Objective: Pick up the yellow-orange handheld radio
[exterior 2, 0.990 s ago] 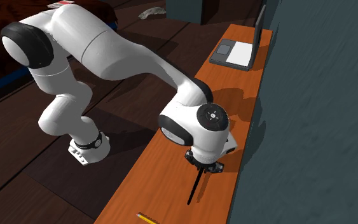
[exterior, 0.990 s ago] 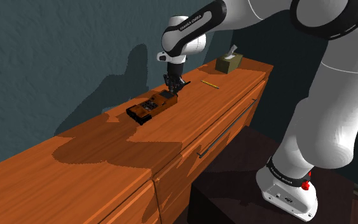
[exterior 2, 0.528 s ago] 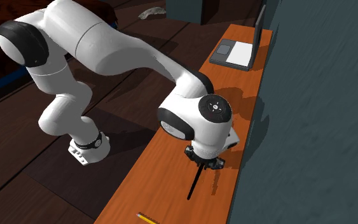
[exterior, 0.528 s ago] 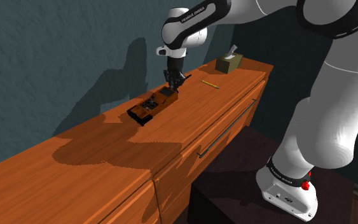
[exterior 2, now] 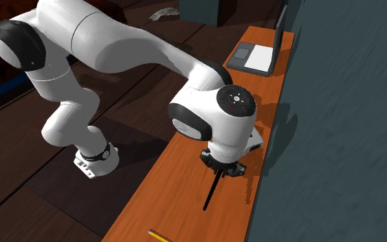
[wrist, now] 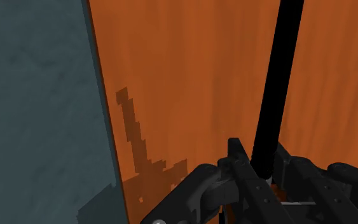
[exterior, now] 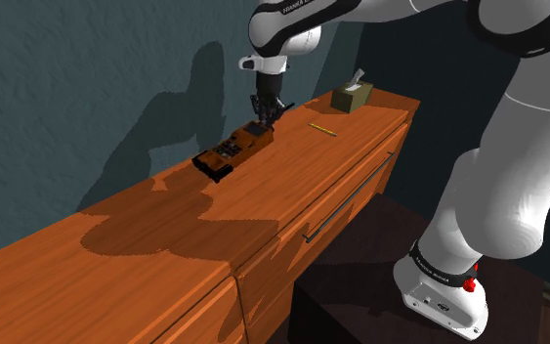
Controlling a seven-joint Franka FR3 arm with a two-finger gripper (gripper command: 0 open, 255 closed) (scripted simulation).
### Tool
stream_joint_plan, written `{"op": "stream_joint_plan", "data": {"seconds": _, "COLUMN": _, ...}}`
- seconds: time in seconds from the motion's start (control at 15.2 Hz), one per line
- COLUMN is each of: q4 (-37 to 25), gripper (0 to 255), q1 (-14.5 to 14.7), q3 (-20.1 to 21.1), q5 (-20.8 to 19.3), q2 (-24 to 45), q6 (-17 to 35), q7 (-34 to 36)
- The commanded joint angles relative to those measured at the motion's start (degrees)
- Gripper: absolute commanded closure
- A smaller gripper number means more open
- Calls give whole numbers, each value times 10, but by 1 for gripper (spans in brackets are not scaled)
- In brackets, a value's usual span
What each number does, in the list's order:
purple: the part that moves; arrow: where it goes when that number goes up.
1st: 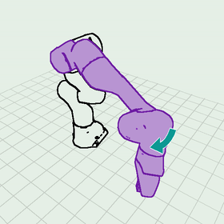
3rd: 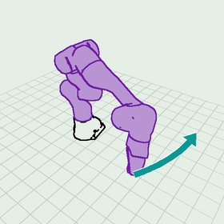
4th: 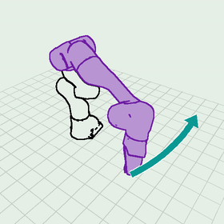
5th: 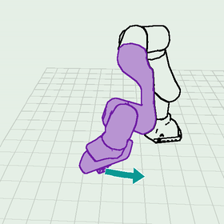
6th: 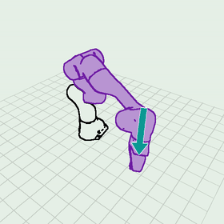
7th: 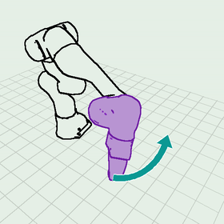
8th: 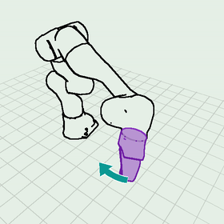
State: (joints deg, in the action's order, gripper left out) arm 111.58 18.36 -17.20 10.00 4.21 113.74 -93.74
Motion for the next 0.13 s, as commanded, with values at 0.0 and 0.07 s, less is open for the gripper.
{"op": "stream_joint_plan", "data": {"seconds": 0.0, "q4": -7, "gripper": 255, "q1": 0, "q3": 0, "q5": -2, "q2": -3, "q6": -9, "q7": 2}}
{"op": "stream_joint_plan", "data": {"seconds": 0.07, "q4": -7, "gripper": 255, "q1": 0, "q3": 0, "q5": -2, "q2": -3, "q6": -9, "q7": 2}}
